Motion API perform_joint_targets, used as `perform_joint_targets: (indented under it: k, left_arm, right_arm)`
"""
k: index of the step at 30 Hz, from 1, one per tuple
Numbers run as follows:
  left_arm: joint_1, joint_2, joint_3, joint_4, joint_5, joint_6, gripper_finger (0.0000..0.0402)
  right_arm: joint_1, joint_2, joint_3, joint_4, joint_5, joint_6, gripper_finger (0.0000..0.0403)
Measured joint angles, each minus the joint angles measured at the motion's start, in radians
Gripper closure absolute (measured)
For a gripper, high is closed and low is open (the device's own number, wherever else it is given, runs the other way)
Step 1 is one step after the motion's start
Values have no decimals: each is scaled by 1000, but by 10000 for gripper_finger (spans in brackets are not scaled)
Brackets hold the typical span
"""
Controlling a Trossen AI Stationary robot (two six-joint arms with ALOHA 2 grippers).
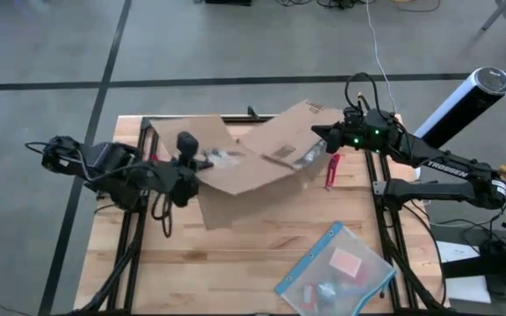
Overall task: Unpack boxes
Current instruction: Break down the box using the red cutter
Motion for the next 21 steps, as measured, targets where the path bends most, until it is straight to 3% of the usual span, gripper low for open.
perform_joint_targets:
  k: [14,21]
  left_arm:
    - [-6,66,-88,54,269,-87,401]
    - [-5,64,-136,113,312,-95,401]
  right_arm:
    - [0,0,0,3,14,5,403]
    - [0,-1,0,60,12,13,403]
